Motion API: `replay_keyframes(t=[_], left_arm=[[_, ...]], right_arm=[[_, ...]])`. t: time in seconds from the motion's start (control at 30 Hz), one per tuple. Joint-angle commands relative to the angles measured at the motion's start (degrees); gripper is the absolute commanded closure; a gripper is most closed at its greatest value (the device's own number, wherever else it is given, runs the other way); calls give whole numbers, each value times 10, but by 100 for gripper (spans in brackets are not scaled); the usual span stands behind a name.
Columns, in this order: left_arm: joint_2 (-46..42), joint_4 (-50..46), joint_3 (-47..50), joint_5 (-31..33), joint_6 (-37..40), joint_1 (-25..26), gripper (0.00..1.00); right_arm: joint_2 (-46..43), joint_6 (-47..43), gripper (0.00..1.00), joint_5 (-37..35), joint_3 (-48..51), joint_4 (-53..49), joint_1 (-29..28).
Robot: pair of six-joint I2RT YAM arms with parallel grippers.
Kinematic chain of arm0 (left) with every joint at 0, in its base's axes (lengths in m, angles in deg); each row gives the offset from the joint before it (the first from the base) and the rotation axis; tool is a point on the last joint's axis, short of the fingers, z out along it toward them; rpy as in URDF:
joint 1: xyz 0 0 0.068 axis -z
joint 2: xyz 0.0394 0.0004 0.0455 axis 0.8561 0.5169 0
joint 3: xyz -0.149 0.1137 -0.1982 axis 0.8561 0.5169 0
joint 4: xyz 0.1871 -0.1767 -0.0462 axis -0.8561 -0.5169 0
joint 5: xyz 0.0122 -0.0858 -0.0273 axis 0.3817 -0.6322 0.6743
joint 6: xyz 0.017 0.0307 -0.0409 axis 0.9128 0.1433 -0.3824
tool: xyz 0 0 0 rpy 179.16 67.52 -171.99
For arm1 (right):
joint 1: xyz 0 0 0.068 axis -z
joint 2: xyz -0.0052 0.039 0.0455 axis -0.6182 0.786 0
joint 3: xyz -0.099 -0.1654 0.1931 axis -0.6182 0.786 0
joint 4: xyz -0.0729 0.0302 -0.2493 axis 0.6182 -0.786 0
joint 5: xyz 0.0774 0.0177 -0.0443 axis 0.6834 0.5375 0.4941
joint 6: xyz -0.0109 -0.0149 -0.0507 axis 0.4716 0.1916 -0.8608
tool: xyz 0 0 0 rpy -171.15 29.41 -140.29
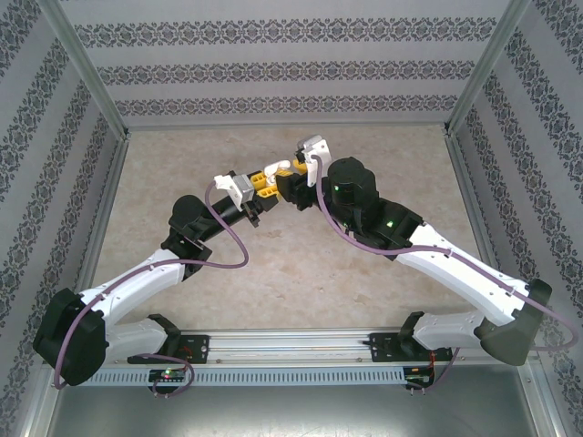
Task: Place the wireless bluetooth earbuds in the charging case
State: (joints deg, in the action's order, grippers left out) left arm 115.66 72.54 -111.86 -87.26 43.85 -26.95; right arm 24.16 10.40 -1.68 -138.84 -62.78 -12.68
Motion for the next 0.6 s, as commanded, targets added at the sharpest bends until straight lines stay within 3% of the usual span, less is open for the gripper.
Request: replay_keyframes(t=[0.0,0.27,0.57], left_arm=[[-9,37,-25,17,4,9,100],[-1,37,-26,20,5,9,100],[6,40,-20,20,4,9,100]], right_arm=[[-3,5,52,38,14,-49,-18],[-22,14,48,42,12,-51,-18],[-34,24,35,44,-2,-56,-17]])
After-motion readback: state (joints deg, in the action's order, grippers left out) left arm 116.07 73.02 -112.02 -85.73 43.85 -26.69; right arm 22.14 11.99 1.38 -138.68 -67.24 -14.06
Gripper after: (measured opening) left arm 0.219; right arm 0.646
